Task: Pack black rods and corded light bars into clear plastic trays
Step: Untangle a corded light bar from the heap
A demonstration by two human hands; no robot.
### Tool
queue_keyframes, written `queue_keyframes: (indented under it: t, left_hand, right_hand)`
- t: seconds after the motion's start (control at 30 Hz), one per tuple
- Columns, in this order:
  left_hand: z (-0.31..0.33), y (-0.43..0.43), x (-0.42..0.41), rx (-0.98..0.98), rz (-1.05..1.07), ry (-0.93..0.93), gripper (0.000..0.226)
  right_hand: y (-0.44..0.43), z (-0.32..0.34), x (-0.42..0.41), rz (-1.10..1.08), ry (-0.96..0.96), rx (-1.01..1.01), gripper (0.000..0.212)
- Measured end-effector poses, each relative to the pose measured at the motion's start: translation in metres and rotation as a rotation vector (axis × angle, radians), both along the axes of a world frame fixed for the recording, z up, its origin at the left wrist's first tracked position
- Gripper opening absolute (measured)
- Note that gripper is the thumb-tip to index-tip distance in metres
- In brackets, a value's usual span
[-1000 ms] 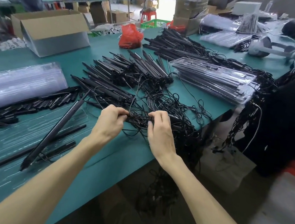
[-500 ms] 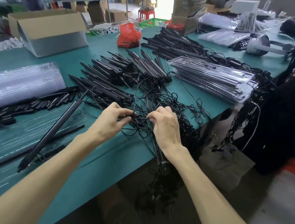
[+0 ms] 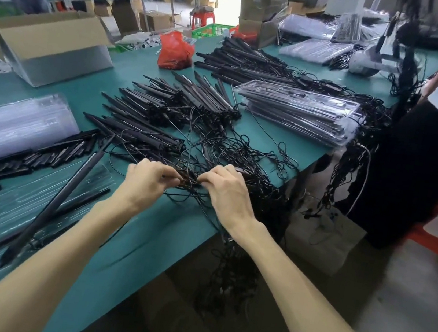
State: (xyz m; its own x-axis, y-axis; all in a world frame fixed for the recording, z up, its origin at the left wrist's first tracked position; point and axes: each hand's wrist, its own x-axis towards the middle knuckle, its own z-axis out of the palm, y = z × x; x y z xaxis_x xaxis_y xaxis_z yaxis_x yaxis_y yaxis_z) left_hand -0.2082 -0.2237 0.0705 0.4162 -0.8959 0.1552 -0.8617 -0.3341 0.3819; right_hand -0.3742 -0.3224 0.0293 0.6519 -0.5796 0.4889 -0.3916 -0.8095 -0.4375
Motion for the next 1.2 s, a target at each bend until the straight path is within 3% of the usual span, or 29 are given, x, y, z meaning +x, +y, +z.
queue_keyframes:
  t: [0.13,0.27,0.4,0.53,0.73,0.9,1.03,1.13,1.2]
  left_hand:
    - [0.003,0.001,-0.006,-0.216,-0.019,-0.179,0.014]
    - [0.007,-0.004,-0.009,-0.273,-0.004,-0.256,0.015]
    - [-0.002,-0.005,-0.007,-0.243,0.051,-0.277,0.018]
    - [-0.013,-0.006,-0.005,-0.191,0.099,-0.304,0.024]
    - [-0.012,-0.01,-0.005,-0.219,0.125,-0.305,0.028]
    - [0.0,-0.024,-0.004,-0.246,0.119,-0.307,0.026]
    - [0.0,-0.028,0.001,-0.092,0.146,-0.267,0.024]
    - [-0.003,-0.026,-0.003,0.032,0.186,-0.229,0.026]
    - [-0.004,-0.026,-0.007,0.035,0.206,-0.312,0.027]
  right_hand:
    - [-0.02,0.006,-0.023,-0.165,-0.081,0.077,0.028]
    - [-0.047,0.011,-0.043,-0.267,0.067,0.097,0.032]
    - [-0.065,0.021,-0.042,-0.247,0.182,0.155,0.035]
    - [-0.076,0.03,-0.037,-0.226,0.337,0.074,0.023]
    - [-0.089,0.036,-0.044,-0.223,0.278,0.066,0.021]
    - [-0.082,0.037,-0.051,-0.033,0.285,0.15,0.034]
    - [-0.075,0.023,-0.062,-0.001,0.263,-0.012,0.01]
    - [-0.074,0.02,-0.065,-0.047,0.307,-0.059,0.009]
    - [-0.073,0.021,-0.064,-0.056,0.333,-0.085,0.009]
